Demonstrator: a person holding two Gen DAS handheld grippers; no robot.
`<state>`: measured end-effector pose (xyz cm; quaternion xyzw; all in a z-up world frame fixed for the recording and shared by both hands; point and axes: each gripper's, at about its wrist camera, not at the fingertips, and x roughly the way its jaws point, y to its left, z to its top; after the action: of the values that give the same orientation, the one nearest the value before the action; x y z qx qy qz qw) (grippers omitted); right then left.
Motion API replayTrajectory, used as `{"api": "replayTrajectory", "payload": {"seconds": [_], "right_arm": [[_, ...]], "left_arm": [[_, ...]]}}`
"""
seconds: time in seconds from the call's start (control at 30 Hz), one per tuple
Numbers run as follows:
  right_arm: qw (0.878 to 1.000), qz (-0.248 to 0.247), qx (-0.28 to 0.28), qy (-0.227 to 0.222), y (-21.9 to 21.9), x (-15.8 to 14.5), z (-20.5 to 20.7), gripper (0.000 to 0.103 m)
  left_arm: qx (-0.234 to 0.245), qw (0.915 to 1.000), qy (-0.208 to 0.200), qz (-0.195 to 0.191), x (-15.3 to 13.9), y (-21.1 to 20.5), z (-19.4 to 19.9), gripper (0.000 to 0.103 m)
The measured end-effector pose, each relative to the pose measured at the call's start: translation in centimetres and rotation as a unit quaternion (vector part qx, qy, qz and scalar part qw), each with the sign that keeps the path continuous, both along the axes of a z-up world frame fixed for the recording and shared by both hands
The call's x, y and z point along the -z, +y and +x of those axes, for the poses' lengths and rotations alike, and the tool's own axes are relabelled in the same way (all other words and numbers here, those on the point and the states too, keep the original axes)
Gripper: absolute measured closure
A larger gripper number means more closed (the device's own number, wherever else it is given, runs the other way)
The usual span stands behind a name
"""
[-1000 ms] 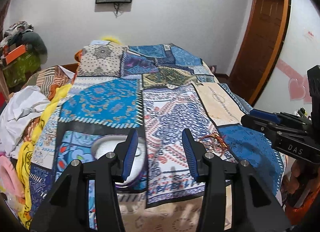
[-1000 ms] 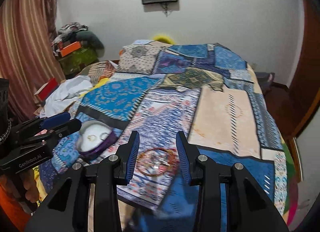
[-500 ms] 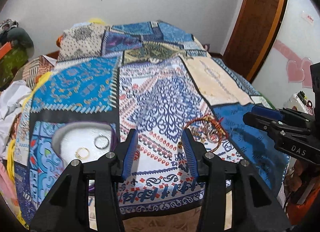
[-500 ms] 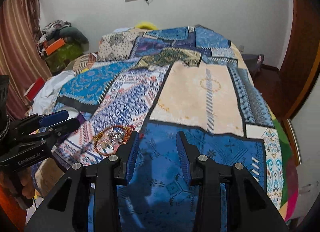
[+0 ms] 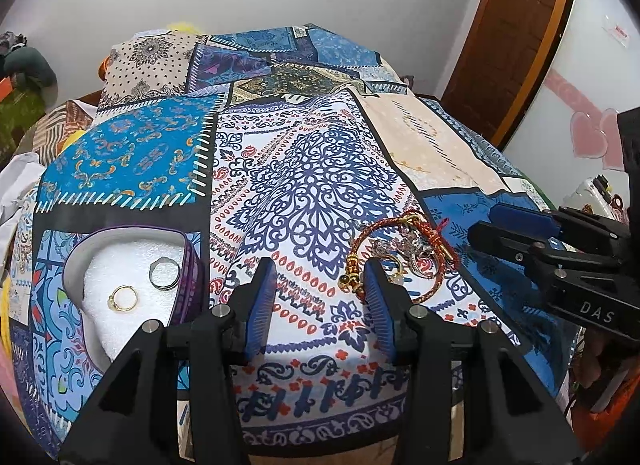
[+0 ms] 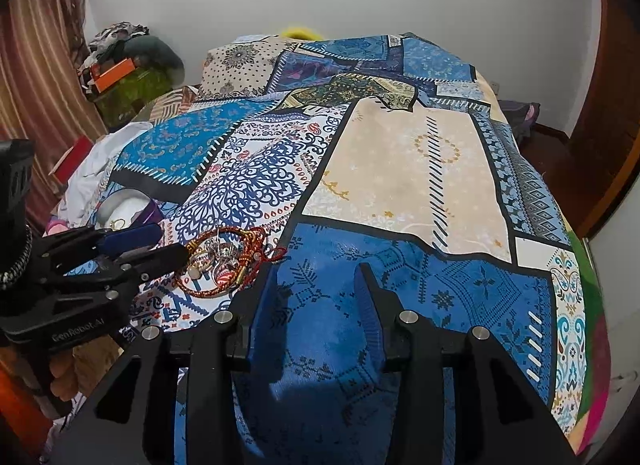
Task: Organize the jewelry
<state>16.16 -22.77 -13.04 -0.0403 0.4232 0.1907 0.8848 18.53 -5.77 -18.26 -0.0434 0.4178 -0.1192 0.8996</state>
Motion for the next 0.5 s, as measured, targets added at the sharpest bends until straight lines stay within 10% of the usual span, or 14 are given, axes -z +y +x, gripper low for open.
{"api": "replayTrajectory", "payload": {"seconds": [0.3, 0.5], "right_arm": [[1.000, 0.002, -0.003, 0.002, 0.55, 0.05, 0.12, 0.065], [1.000, 0.006, -0.006, 0.003, 0.62, -0.13, -0.02, 0.065]], "left_arm": [[0.012, 0.9999, -0.004, 0.005, 0.29, -0.73, -0.07, 0.093], [0.018, 0.9998, -0.010, -0.005, -0.39, -0.64, -0.42, 0.094]]}}
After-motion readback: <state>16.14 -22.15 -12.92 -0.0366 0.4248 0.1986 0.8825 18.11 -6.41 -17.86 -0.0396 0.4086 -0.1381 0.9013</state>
